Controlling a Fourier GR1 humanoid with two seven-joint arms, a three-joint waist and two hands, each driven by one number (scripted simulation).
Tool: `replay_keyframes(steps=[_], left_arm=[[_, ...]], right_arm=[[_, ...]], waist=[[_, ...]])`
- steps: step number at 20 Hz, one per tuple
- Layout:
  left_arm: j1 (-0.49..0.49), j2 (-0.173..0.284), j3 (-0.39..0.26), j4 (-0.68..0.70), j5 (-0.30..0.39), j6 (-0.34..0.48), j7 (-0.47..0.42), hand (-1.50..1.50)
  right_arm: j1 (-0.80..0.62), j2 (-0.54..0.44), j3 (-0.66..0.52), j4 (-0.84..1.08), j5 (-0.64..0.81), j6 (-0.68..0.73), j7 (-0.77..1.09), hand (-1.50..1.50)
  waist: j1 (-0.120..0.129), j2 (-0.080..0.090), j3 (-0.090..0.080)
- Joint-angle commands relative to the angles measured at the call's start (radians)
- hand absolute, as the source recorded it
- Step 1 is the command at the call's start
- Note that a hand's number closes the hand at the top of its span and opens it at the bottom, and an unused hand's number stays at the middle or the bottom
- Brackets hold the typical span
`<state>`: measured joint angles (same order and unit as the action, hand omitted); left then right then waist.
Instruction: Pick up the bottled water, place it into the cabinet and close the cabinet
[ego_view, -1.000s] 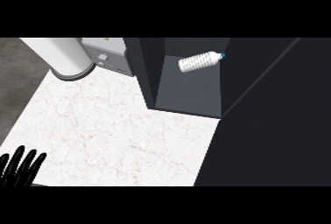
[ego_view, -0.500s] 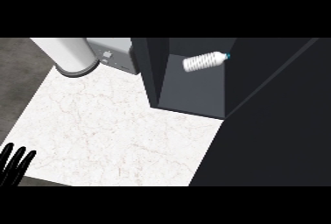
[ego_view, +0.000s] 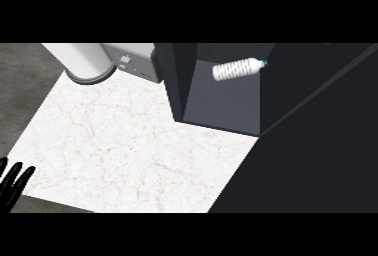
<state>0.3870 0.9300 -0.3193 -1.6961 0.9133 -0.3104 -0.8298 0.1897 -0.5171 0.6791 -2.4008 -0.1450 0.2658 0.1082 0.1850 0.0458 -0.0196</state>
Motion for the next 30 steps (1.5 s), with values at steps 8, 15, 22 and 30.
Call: replay_keyframes(steps=[8,15,22,30], left_arm=[[-0.009,0.02,0.042,0.012,0.045,-0.05,0.007,-1.5],[0.021,0.037,0.071,0.009,0.072,-0.056,0.02,-1.5],[0.039,0.017,0.073,0.019,0.074,-0.076,0.022,-1.5],[0.035,0.008,0.105,0.053,0.082,-0.116,0.034,-1.5]], right_arm=[[-0.262,0.325,-0.039,0.323,-0.279,-0.117,0.196,1.5],[-0.483,0.38,-0.279,0.531,-0.262,-0.189,0.242,1.5],[-0.841,0.458,-0.456,0.927,-0.193,-0.284,0.226,1.5],[-1.073,0.473,-0.548,1.283,-0.162,-0.26,0.117,1.5]], waist=[[0.007,0.003,0.011],[-0.022,-0.015,0.015],[-0.059,-0.02,0.017],[-0.093,-0.021,0.018]])
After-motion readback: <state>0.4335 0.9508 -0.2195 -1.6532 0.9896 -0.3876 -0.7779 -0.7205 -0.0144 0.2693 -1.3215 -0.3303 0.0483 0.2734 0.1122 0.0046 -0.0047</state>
